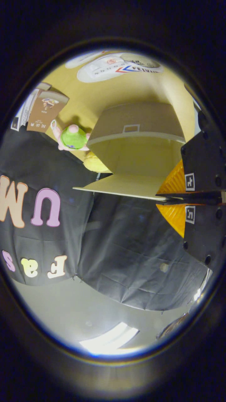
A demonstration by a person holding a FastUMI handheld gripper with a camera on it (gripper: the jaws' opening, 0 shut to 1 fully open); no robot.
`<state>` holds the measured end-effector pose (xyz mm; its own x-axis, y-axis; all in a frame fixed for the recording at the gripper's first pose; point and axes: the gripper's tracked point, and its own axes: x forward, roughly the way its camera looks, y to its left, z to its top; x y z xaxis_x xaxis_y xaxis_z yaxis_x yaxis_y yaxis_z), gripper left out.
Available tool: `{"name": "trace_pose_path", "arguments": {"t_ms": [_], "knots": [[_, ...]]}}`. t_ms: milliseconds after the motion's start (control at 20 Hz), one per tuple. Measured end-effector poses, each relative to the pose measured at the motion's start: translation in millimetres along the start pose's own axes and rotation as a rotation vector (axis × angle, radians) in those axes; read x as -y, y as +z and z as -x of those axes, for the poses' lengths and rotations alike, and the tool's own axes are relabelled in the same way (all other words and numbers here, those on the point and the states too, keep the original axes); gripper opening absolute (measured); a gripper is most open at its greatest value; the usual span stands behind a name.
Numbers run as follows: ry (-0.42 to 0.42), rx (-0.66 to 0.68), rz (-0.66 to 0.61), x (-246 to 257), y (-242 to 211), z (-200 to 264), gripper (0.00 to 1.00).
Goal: Open the storage box then place both shoes into the box .Put the left shoe in first, then the right shoe, with the right side of both shoes facing outward in a uniform manner.
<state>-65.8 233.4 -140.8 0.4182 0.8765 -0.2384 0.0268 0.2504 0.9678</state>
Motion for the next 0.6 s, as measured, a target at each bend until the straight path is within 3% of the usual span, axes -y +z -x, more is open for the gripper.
{"name": "trace_pose_path", "arguments": {"t_ms": [600], "knots": [[0.020,-0.060,0.191,-88.3,-32.1,-78.4,0.04]]}}
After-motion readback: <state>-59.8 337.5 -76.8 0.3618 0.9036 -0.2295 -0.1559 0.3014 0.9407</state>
